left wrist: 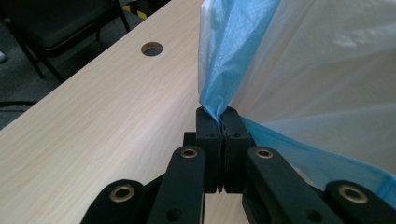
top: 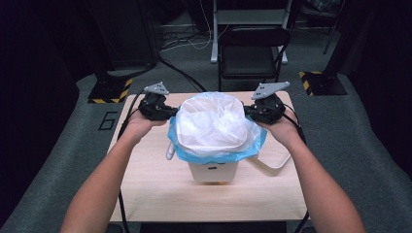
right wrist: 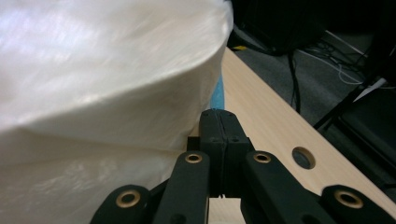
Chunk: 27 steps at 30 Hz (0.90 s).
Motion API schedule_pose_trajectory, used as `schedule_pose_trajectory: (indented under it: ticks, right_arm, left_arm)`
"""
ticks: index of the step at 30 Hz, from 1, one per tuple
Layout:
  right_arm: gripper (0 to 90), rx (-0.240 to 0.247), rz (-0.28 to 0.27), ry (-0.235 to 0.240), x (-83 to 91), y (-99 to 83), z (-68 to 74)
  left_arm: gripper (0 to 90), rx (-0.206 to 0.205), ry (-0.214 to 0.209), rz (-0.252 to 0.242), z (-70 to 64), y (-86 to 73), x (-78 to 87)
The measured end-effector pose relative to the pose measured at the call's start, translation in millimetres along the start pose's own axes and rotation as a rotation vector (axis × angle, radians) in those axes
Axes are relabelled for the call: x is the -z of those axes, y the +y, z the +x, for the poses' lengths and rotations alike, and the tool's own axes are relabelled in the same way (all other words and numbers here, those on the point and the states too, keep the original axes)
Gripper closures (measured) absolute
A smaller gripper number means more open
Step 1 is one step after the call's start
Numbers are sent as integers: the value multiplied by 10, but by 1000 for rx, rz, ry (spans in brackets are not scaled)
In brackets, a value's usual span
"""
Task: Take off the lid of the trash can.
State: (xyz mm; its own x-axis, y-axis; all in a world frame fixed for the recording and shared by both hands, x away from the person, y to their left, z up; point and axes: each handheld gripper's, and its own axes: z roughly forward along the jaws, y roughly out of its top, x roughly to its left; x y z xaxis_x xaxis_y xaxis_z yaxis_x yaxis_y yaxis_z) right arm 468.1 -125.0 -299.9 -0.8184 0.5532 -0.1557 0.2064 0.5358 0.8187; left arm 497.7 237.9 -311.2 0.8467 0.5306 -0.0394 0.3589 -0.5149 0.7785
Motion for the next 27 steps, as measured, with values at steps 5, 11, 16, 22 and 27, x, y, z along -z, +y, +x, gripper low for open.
schedule_pose_trajectory:
  ticks: [5, 11, 16, 22, 27]
  right_arm:
    - [900, -6, 14, 31, -52, -127, 44]
    - [900, -43, 37, 64, -142, -349, 56]
    - [900, -67, 34, 77, -154, -462, 77]
    - [854, -90, 8, 77, -112, -503, 110]
    - [717, -116, -41, 48, 49, -509, 89]
  left_arm:
    - [878, 6, -13, 4, -14, -133, 21]
    - [879, 18, -20, 21, -34, -293, -45]
    - [878, 5, -25, 33, -87, -363, -63]
    - [720, 24, -9, 5, -131, -407, 44]
    - [545, 55, 25, -36, -126, -453, 318]
